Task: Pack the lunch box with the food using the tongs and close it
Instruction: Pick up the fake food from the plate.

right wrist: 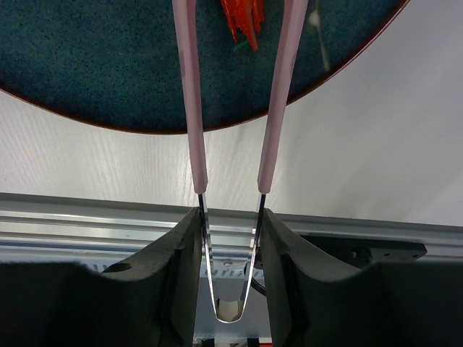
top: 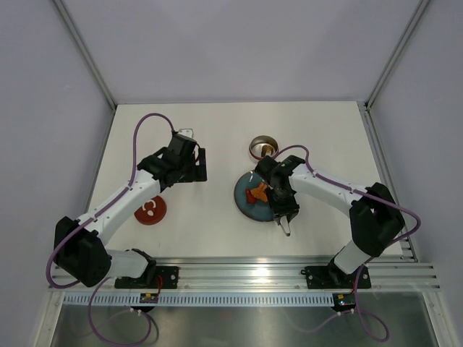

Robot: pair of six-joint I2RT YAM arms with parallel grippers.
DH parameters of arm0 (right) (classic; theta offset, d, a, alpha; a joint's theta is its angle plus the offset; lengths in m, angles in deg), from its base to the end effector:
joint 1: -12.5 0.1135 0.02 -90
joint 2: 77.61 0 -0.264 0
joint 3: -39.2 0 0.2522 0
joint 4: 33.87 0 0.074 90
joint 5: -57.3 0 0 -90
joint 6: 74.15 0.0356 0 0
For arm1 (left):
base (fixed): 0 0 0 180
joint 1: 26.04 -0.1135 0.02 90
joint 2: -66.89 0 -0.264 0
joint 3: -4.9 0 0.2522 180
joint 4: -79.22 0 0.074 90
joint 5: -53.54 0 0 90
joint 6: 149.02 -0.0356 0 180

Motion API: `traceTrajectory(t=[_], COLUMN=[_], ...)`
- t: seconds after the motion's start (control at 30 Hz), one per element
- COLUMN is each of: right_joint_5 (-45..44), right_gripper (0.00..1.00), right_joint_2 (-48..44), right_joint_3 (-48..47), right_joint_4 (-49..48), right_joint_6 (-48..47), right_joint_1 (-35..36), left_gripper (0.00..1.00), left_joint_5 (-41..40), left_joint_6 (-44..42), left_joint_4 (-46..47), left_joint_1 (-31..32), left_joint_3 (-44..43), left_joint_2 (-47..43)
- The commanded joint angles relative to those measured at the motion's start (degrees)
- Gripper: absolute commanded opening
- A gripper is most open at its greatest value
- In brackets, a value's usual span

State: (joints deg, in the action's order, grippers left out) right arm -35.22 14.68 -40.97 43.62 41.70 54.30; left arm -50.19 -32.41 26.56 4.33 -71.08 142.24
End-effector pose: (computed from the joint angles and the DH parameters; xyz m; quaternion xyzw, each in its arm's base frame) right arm 0.2082 0.1840 0.2148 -0.1386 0.9901 -0.0164 0.0151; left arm 0.2391 -0.1303 0.2861 -0.0081 0.9396 -0.0547 0.3378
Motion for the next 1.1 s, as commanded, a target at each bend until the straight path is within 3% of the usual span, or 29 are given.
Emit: traceTrajectory(t=[0.0,0.17,0.43,0.57,0.7,1.07], right_joint_5=[-1.25,-1.43,-0.73,-0.99,-2.4,-5.38], right_gripper=[0.42,0.4,0.29,0.19,0.0,0.0], right_joint_2=[0.7,1.49,1.31,0.35,-1.41,-4.66], right_joint_3=[-1.79,-1.79,-1.79,-1.88,-3.72,-10.14], right_joint_4=[-0.88,-1.41,-1.85,-1.15,0.6,4.04], right_joint_6=[-0.97,-1.5,-1.68,-1.41,-1.06,-0.97], right_joint_1=[0.3,0.3,0.12,0.21,0.21,0.21], left_gripper=[0.84,0.84,0.84,0.84,0.84,0.84], left_joint_5=[-1.38,-1.47,-1.73,-1.64,-1.38,-1.38], left_joint_6=[0.2,0.28,0.46,0.55,0.64,0.29], left_joint_4=[1.8,1.8,1.45,1.45,1.54,1.45], left_joint_1=[-0.22,-0.14,-0.22,-0.22,-0.14,-0.14], left_joint_3=[-1.07,-1.24,-1.15,-1.24,-1.42,-1.59], left_joint_2=[0.58,0.59,0.41,0.41,0.41,0.15])
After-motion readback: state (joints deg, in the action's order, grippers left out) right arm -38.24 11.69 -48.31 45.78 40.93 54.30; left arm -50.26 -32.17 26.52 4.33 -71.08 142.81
